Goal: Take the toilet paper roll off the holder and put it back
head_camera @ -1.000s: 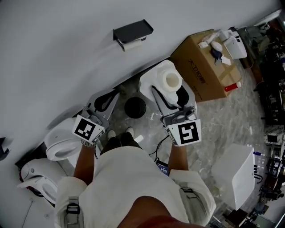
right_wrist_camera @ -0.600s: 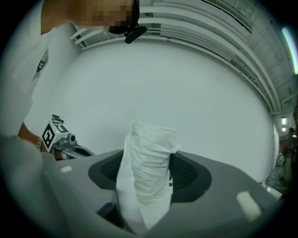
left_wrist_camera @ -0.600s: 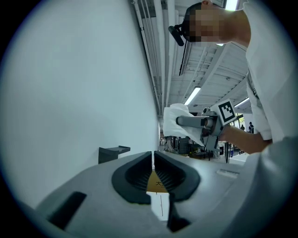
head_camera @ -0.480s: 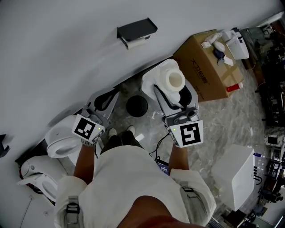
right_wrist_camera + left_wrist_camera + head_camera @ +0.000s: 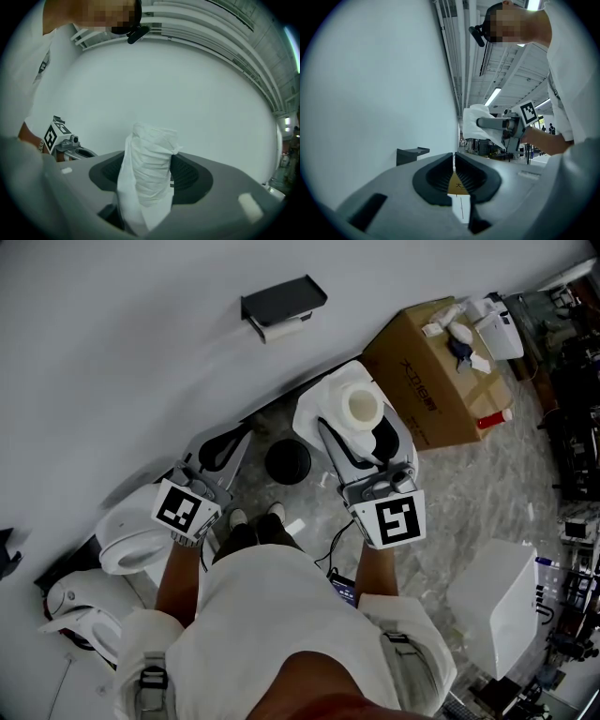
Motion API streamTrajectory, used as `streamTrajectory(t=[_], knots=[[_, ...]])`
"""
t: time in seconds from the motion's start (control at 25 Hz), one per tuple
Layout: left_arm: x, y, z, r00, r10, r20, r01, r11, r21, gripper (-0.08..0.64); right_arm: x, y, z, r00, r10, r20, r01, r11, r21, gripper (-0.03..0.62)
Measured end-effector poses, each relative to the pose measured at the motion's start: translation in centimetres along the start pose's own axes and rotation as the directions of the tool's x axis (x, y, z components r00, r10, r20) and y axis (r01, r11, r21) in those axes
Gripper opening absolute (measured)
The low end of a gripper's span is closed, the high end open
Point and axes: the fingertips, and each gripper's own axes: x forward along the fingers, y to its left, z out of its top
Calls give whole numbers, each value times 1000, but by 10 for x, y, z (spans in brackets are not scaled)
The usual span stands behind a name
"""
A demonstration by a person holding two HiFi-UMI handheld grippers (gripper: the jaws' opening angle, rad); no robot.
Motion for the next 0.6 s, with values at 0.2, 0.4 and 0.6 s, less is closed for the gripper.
streamTrajectory(t=[0.2,0.4,0.6], knots=[[0,1,0,1000,10,0,-10,1000,-8,12,3,6,1,1000,18,21,-18,1000,16,290],[-3,3,-6,1000,18,-13,-19,1000,-14,6,0,6,-3,1000,9,3,-9,1000,19,290],[3,2,-9,1000,12,-18,-13,1000,-20,6,-3,2,-6,1000,11,4,-12,999,31,290]])
